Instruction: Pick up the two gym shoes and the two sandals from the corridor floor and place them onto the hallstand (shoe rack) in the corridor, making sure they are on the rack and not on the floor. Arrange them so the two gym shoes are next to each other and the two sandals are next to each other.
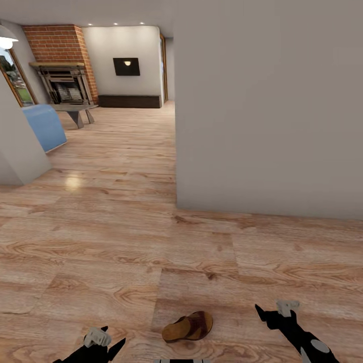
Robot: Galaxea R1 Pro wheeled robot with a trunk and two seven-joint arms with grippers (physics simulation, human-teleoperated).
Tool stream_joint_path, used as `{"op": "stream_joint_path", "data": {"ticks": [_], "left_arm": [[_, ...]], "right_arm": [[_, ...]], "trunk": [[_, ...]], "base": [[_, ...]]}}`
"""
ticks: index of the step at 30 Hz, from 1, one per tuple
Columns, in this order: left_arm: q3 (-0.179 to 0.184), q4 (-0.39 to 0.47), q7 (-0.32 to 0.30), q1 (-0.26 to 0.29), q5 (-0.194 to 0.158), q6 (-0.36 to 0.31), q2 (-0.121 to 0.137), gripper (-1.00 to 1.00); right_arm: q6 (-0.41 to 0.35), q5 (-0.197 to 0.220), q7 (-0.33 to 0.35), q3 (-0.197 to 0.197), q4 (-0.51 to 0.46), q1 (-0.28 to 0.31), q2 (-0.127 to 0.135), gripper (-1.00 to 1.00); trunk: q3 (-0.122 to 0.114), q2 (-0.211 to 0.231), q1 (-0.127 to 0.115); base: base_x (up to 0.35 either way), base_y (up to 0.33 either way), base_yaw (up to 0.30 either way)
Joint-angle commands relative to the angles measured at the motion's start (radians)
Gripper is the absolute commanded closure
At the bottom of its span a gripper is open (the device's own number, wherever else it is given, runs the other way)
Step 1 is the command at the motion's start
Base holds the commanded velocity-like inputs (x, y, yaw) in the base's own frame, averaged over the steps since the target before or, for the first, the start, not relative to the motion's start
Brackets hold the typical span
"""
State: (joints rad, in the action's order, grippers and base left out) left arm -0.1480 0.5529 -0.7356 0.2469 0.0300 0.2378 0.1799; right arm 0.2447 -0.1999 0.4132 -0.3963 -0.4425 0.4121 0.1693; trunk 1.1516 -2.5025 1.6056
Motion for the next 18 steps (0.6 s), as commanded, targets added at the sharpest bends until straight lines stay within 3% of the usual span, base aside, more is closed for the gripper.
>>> {"op": "stream_joint_path", "data": {"ticks": [1, 5, 10, 14, 18], "left_arm": [[0.001, 0.000, -0.004, 0.012, 0.016, 0.002, -0.001, -1.00], [0.016, 0.002, -0.002, 0.055, 0.064, -0.013, -0.001, -1.00], [0.030, 0.003, -0.002, 0.105, 0.129, -0.068, -0.011, -1.00], [0.044, 0.004, -0.003, 0.145, 0.194, -0.142, -0.043, -1.00], [0.055, 0.004, -0.003, 0.175, 0.251, -0.185, -0.076, -1.00]], "right_arm": [[-0.003, -0.011, 0.006, 0.004, -0.025, 0.001, 0.000, -1.00], [-0.068, -0.011, 0.006, 0.059, -0.124, 0.002, -0.002, -1.00], [-0.210, -0.011, 0.008, 0.139, -0.254, 0.002, -0.006, -1.00], [-0.343, -0.008, 0.020, 0.201, -0.383, 0.002, -0.008, -1.00], [-0.421, -0.008, 0.071, 0.222, -0.476, 0.002, -0.009, -1.00]], "trunk": [[0.001, 0.000, 0.000], [0.001, 0.000, 0.000], [0.001, 0.000, 0.000], [0.001, 0.000, 0.000], [0.001, 0.000, 0.000]], "base": [[0.000, 0.000, 0.000], [0.000, 0.000, 0.000], [0.000, 0.000, 0.000], [0.000, 0.000, 0.000], [0.000, 0.000, 0.000]]}}
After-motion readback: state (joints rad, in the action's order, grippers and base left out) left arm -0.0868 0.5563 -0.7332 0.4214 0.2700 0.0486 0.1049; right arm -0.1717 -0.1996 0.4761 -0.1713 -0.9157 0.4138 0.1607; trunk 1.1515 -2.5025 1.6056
